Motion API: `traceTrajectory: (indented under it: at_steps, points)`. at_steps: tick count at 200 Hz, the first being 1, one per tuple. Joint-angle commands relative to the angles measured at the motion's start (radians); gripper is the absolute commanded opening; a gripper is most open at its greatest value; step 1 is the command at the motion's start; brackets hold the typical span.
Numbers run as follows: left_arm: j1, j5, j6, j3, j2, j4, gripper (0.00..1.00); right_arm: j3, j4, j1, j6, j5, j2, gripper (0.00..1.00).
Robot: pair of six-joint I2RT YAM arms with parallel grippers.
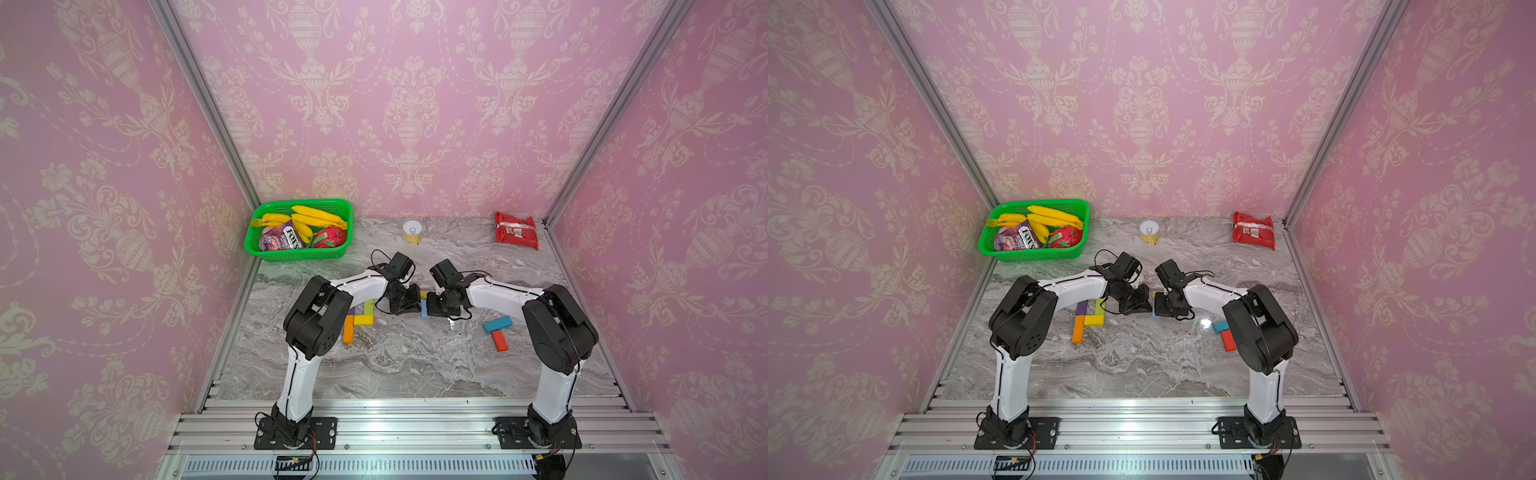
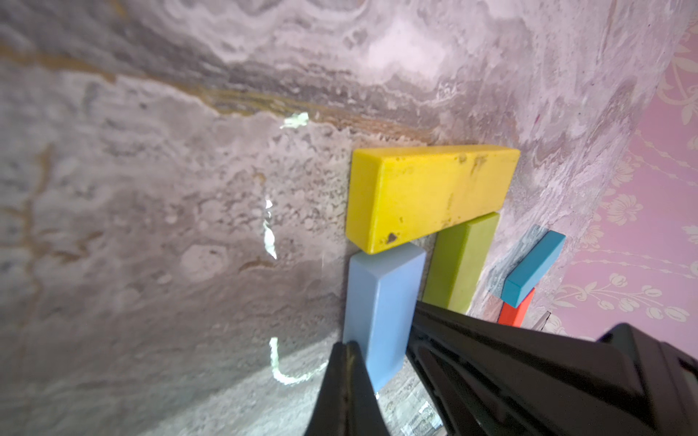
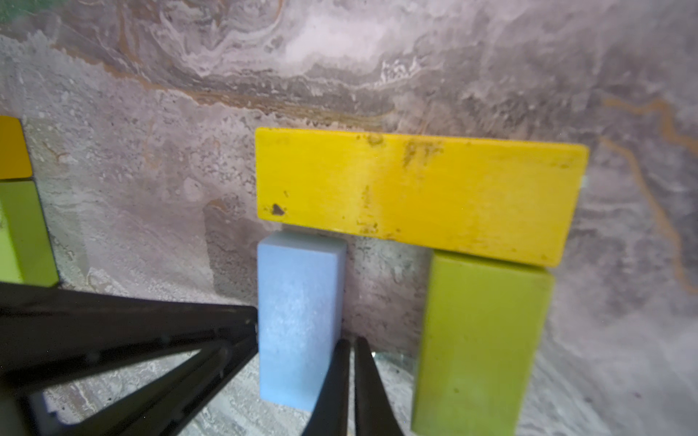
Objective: Assemble the letter p with building blocks
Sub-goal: Assemble the building block at the center of the board.
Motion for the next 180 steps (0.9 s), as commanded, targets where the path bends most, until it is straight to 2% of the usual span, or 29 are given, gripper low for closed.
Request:
traceTrajectory:
  at_steps: [1, 64, 106, 151, 180]
  points:
    - [0.000, -0.008, 0.013, 0.013, 0.008, -0.027, 0.00, 0.034, -0.006, 0.002, -0.010, -0.024, 0.018, 0.09]
    - [0.018, -0.085, 0.047, 0.010, -0.035, -0.069, 0.00, 0.026, -0.015, 0.002, -0.010, 0.017, -0.049, 0.10]
    - [0.020, -0.069, 0.056, -0.017, -0.062, -0.060, 0.00, 0.016, -0.044, 0.002, -0.006, 0.046, -0.110, 0.11]
    - [0.015, -0.040, 0.065, -0.061, -0.086, -0.043, 0.00, -0.084, -0.033, 0.014, 0.014, 0.038, -0.199, 0.11]
    - [0.001, -0.037, 0.068, -0.078, -0.095, -0.039, 0.00, -0.162, 0.033, 0.024, 0.085, -0.007, -0.217, 0.11]
